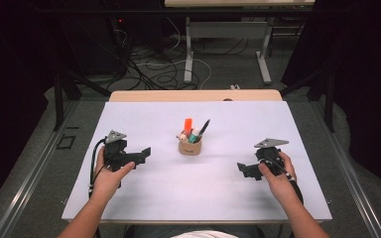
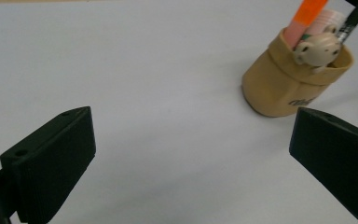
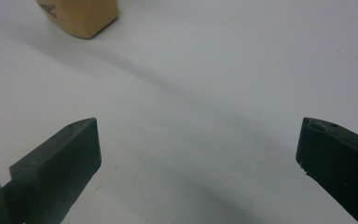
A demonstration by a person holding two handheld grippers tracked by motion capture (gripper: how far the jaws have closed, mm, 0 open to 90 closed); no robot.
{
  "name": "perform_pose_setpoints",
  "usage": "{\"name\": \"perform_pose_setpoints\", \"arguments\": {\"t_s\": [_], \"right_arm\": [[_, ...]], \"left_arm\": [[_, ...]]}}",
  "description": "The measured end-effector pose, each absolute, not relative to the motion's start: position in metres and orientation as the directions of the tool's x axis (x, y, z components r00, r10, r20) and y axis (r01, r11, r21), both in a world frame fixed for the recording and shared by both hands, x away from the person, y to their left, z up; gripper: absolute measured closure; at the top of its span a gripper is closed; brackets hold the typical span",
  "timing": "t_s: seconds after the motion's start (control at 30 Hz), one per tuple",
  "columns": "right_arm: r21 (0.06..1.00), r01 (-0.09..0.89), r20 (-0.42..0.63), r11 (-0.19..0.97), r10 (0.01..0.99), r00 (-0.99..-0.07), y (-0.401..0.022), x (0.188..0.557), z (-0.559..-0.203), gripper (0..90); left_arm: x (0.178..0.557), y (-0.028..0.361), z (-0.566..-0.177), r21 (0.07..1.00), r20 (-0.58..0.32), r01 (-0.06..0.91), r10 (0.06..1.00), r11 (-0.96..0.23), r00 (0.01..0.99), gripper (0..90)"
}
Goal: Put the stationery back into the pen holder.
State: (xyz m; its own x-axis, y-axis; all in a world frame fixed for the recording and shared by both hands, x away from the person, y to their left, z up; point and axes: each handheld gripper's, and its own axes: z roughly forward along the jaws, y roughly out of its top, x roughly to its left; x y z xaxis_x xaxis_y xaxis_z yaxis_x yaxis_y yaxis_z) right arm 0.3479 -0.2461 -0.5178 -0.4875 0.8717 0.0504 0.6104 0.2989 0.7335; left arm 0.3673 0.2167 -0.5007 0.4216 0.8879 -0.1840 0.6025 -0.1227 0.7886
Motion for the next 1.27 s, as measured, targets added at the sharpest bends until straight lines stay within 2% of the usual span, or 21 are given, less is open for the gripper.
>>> {"name": "perform_pose_setpoints", "arguments": {"t_s": [0.27, 0.6, 0.67, 1.27], "right_arm": [[0.732, 0.639, 0.062, 0.236, 0.911, -0.408, -0.269, 0.356, -0.524, 0.0], [0.731, 0.653, 0.063, 0.197, 0.934, -0.352, -0.283, 0.361, -0.529, 0.0], [0.726, 0.662, 0.072, 0.184, 0.938, -0.339, -0.285, 0.362, -0.531, 0.0], [0.719, 0.679, 0.091, 0.150, 0.948, -0.305, -0.293, 0.366, -0.536, 0.0]], "left_arm": [[0.375, 0.231, -0.516, 0.791, -0.160, 0.598, 0.899, -0.130, 0.407, 0.2], [0.381, 0.246, -0.528, 0.778, -0.216, 0.625, 0.904, -0.070, 0.370, 0.3], [0.382, 0.248, -0.529, 0.774, -0.199, 0.628, 0.909, -0.083, 0.365, 0.3], [0.387, 0.251, -0.533, 0.760, -0.176, 0.643, 0.921, -0.097, 0.347, 0.2]]}}
